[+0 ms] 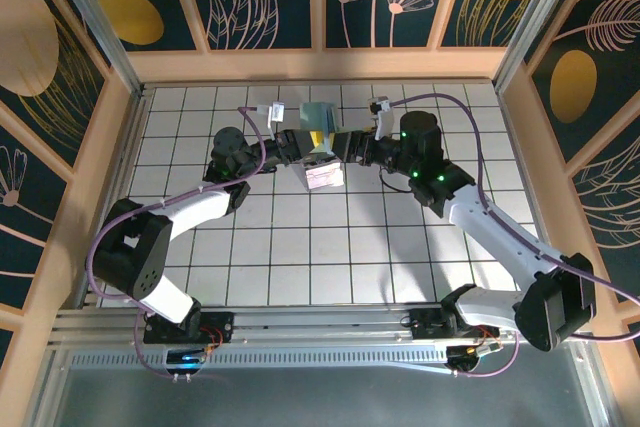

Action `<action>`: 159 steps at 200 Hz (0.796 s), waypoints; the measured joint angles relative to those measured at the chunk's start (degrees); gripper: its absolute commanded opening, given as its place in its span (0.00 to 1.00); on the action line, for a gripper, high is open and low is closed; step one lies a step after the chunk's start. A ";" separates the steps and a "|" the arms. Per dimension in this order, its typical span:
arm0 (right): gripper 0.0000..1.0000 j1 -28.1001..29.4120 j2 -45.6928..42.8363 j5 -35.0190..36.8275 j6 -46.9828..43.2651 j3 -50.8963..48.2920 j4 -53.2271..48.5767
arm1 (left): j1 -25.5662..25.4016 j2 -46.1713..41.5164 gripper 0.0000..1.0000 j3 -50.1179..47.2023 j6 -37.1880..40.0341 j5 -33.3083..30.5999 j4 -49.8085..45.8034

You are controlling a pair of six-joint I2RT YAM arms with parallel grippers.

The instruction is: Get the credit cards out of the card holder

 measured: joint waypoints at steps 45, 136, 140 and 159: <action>0.66 0.00 -1.25 0.22 0.00 0.00 0.00 | -0.04 0.00 0.00 0.00 -0.17 0.22 0.87; 0.60 -0.02 -1.36 1.86 0.00 0.00 -0.09 | -0.04 0.00 0.00 0.00 -0.15 0.24 1.25; 0.60 -0.02 -1.36 2.08 0.00 0.00 -0.13 | -0.04 0.00 0.00 0.00 -0.17 0.22 1.25; 0.60 0.00 -1.33 3.48 -0.02 0.00 -0.81 | -0.04 0.00 0.00 0.00 -0.15 0.24 1.25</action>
